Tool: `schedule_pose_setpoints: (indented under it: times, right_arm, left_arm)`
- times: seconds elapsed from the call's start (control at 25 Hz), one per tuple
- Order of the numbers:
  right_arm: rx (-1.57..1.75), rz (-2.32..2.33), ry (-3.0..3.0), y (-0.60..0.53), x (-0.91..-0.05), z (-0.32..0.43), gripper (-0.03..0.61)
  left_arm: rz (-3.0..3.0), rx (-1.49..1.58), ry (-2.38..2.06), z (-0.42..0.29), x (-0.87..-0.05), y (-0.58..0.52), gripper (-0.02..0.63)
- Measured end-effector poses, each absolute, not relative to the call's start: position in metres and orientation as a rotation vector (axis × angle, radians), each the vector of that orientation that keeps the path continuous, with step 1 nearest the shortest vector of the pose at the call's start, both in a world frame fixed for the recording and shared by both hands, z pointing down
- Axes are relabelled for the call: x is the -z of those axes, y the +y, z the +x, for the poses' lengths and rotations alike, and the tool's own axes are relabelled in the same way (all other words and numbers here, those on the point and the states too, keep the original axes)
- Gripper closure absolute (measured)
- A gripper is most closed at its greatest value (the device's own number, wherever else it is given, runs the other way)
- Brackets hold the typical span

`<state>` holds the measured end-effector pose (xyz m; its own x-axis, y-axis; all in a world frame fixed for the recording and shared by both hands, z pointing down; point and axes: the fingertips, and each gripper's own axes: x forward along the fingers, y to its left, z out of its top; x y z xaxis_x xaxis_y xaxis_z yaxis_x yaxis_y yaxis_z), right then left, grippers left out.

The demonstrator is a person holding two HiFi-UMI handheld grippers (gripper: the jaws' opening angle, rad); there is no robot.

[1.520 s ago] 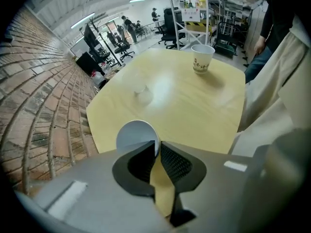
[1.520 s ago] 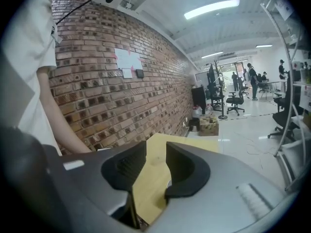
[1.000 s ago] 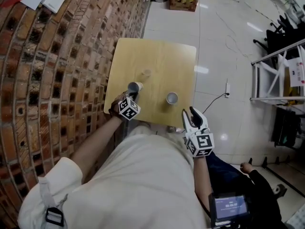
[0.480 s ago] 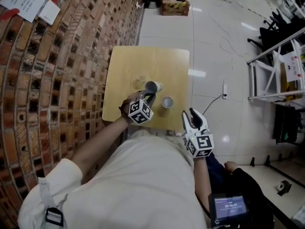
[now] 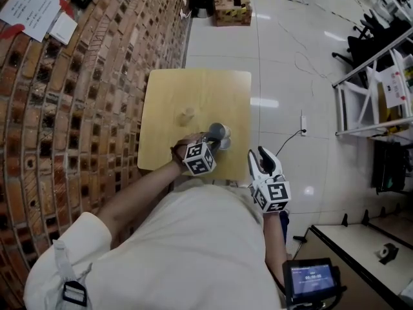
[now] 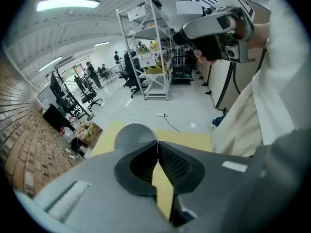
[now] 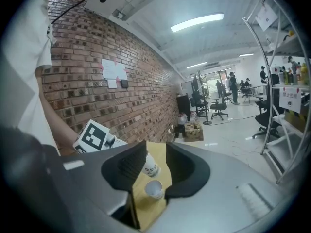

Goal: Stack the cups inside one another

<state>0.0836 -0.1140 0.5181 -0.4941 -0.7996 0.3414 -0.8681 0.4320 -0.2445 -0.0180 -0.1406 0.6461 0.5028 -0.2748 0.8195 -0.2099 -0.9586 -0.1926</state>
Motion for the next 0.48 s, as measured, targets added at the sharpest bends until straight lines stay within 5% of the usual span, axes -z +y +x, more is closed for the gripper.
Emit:
schedule_pose_setpoints:
  times: [0.48]
  right_arm:
    - [-0.62, 1.478, -2.517, -0.116, -0.527, 0.101, 0.46]
  left_arm:
    - [-2.545, 1.661, 0.26, -0.01, -0.689, -0.109, 0.584]
